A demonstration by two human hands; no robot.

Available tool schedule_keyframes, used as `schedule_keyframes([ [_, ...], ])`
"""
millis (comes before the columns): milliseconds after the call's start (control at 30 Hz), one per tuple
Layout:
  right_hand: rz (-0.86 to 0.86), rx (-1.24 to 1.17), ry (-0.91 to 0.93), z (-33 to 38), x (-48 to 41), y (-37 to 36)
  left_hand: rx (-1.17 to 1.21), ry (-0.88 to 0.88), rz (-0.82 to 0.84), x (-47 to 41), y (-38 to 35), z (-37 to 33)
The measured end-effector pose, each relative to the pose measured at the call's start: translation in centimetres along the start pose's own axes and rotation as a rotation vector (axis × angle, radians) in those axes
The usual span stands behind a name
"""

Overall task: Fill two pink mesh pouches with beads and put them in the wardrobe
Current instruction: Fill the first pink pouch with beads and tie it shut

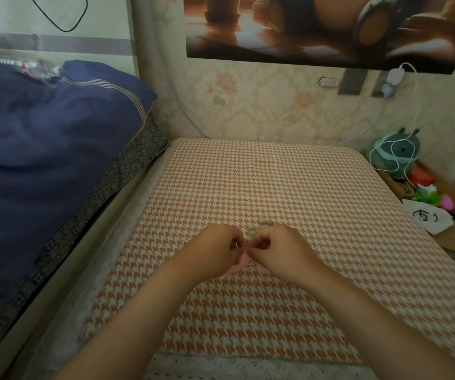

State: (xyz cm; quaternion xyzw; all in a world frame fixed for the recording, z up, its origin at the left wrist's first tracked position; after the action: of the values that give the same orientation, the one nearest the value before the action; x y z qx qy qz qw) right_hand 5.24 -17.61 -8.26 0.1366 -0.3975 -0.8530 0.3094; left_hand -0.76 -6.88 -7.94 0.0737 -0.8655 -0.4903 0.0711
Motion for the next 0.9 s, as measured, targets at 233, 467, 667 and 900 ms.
schedule_keyframes([
  [233, 0.027, -0.067, -0.032, -1.3, -0.3, 0.9, -0.019, -0.116, 0.026, -0.2, -0.1, -0.7],
  [467, 0.064, -0.063, 0.128, -0.2, 0.1, 1.1, -0.122, -0.187, 0.012, -0.3, -0.3, -2.0],
  [667, 0.087, 0.029, 0.200, 0.9, 1.0, 1.9, -0.004, -0.206, -0.040, -0.2, 0.0, -1.8],
  [900, 0.059, 0.335, 0.310, 1.7, 1.1, 2.5, 0.020, -0.240, -0.016, -0.3, 0.4, -1.0],
])
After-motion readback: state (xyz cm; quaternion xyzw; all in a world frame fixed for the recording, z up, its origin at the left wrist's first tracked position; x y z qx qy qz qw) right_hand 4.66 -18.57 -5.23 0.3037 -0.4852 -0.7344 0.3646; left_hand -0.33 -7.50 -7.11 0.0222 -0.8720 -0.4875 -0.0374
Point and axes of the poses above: each hand's wrist, its own x-axis away from the middle knuckle, its own y-axis out of the back of the hand, z = x × y, the point moved 10 cm from there along -x, towards the middle knuckle, and after that the axes turned 3 degrees about -x, right-handed, at the moved point
